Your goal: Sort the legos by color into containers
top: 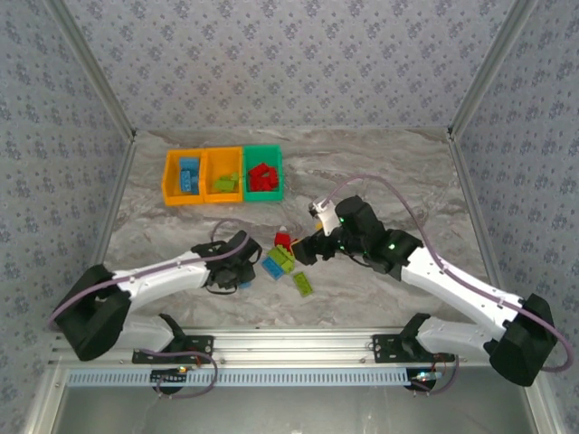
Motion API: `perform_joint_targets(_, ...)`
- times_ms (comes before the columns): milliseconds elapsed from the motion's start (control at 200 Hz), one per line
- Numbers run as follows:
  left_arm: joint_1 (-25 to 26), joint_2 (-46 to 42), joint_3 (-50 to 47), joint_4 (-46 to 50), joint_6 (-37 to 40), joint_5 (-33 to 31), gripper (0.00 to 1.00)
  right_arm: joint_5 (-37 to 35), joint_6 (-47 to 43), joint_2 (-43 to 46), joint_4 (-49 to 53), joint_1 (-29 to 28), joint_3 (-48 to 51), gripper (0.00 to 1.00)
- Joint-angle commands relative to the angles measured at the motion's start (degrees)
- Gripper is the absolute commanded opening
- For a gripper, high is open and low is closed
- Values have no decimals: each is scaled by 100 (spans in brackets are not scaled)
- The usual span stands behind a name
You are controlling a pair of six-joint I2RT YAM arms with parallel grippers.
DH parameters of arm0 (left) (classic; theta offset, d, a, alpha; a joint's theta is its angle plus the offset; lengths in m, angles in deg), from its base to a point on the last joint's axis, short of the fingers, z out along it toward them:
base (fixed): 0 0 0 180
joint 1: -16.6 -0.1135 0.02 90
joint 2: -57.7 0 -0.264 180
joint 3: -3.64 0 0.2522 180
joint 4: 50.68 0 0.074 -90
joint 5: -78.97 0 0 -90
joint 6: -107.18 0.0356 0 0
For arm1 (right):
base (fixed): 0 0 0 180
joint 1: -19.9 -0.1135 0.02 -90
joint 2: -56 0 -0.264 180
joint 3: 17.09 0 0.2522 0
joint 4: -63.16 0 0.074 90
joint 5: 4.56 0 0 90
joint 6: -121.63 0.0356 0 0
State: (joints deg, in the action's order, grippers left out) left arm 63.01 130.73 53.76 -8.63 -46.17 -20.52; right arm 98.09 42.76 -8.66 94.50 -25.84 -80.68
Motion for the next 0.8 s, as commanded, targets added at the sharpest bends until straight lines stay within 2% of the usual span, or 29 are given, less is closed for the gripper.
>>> perform_joint_targets(0,-279,-715,371,493,652,-513,31,929,-137,-345,355,-224,-210,92)
perform_joint_targets(150,-1188,-1123,1022,461,1501,-1324,31,466,-77,-719,409,-438,-419,93)
perform_joint_targets(215,-1773,-1114,1207,169,1870,-1370,31,270,34,-833,400,-436,-511,93)
perform_joint_targets(315,-2695,-836,1540,-326,2395,-1232,32,15,105,-865,419,-441,-581,94)
perform_joint_targets(425,-3535,28,2078,-762,3059,-1048,34,-128,149,-820,419,-436,-549,94)
perform_joint_targets(520,-4174,1134,2824,-818,3311,-339,34,-139,215,-786,460,-432,-546,94)
perform_joint_targets(675,-4397,2703,4042,-807,3631,189,35,-135,343,-698,539,-463,-566,94)
perform_joint_targets(795,-4395,3288,4607,-829,3763,376,38,-245,396,-581,586,-496,-550,94)
